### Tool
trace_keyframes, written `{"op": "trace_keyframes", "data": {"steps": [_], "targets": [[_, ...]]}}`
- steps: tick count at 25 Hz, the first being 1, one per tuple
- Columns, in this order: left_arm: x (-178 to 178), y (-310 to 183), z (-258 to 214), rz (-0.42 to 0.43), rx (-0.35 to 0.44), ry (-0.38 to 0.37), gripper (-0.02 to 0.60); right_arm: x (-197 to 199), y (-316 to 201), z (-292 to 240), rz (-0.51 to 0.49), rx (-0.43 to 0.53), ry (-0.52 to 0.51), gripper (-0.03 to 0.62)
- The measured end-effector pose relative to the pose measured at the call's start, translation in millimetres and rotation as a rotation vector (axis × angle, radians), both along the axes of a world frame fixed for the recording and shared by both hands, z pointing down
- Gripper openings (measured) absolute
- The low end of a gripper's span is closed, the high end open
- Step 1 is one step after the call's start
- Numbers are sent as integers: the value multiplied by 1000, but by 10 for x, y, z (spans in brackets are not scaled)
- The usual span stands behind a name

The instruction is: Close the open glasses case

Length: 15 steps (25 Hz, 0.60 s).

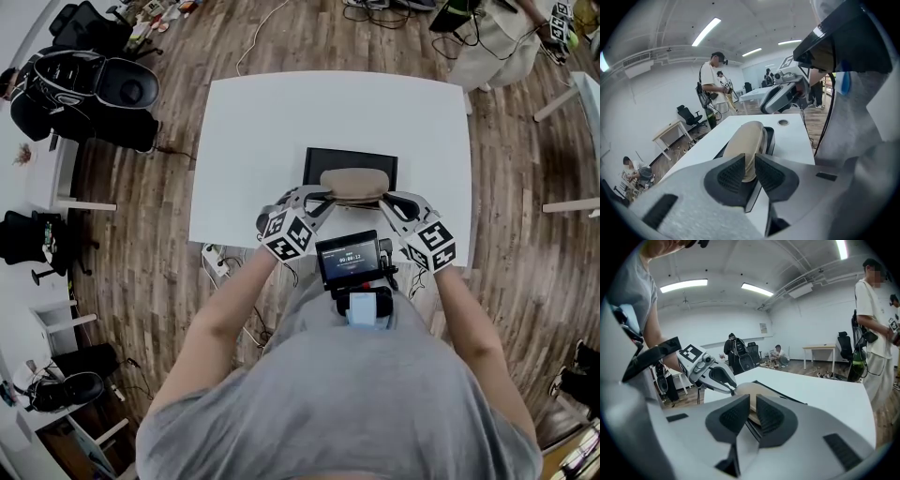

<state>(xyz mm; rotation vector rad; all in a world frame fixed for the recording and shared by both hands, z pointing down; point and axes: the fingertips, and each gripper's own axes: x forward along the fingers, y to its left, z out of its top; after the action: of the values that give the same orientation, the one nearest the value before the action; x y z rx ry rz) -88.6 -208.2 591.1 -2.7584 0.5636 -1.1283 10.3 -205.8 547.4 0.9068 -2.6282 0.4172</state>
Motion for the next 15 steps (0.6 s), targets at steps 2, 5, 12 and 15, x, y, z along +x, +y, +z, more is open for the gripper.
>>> {"op": "trace_keyframes", "data": {"steps": [2,5,12,15], "targets": [[34,9,-38,-4,-4,21,60,13,-2,5,0,-6,-2,49],[87,15,-114,-9,-7,55,60,33,1,5,-2,-11,-5,49],[26,-40,-365,-88,-16,193,61,50,23,-48,3,-18,-31,49],[-68,-41,-524,-171,-55,309,60,81,78,-79,11,-26,-52,49]]}}
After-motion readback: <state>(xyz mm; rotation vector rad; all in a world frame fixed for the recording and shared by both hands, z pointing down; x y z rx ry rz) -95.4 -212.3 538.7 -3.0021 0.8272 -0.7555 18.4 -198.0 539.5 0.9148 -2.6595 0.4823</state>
